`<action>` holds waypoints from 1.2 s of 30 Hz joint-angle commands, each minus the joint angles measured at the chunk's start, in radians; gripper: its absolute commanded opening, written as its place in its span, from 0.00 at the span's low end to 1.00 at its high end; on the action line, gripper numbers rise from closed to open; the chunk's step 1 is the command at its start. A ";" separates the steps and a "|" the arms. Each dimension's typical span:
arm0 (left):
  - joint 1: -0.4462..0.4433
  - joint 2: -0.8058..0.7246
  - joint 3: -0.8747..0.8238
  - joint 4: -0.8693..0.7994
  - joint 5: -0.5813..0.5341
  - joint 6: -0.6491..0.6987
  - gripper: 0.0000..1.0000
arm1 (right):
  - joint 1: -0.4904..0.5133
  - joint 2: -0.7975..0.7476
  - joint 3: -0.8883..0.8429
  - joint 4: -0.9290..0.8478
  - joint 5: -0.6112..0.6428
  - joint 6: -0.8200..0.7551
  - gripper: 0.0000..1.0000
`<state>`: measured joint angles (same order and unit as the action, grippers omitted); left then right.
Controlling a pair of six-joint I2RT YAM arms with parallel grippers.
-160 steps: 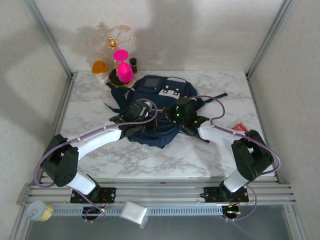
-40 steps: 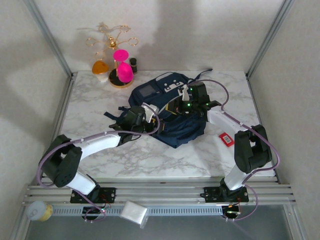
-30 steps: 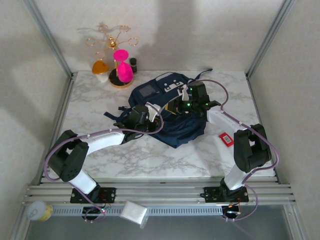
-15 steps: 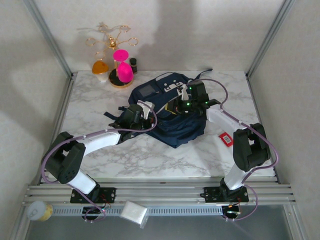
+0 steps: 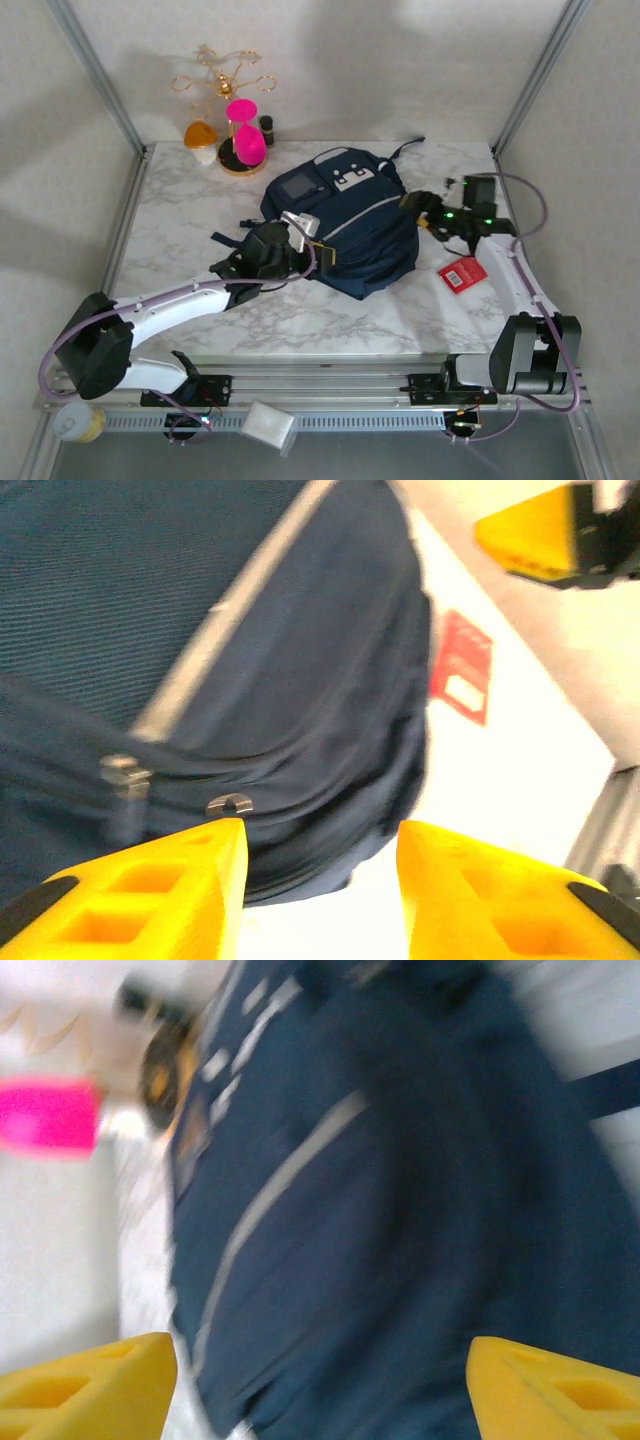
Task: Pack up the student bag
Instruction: Unzip the student bag at the center of the table, then adjust the loose stationery at the middle-right of the table.
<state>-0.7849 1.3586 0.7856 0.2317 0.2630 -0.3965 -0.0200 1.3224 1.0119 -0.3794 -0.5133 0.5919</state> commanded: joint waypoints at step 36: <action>-0.218 1.256 1.278 -0.182 -0.011 -0.426 0.55 | -0.339 0.305 -0.097 0.091 0.133 -0.070 0.86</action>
<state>-1.0096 2.6358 2.1025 0.1318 0.2687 -0.7547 -0.3168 1.7069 0.9436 -0.2359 -0.3416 0.5163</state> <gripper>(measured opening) 0.547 0.861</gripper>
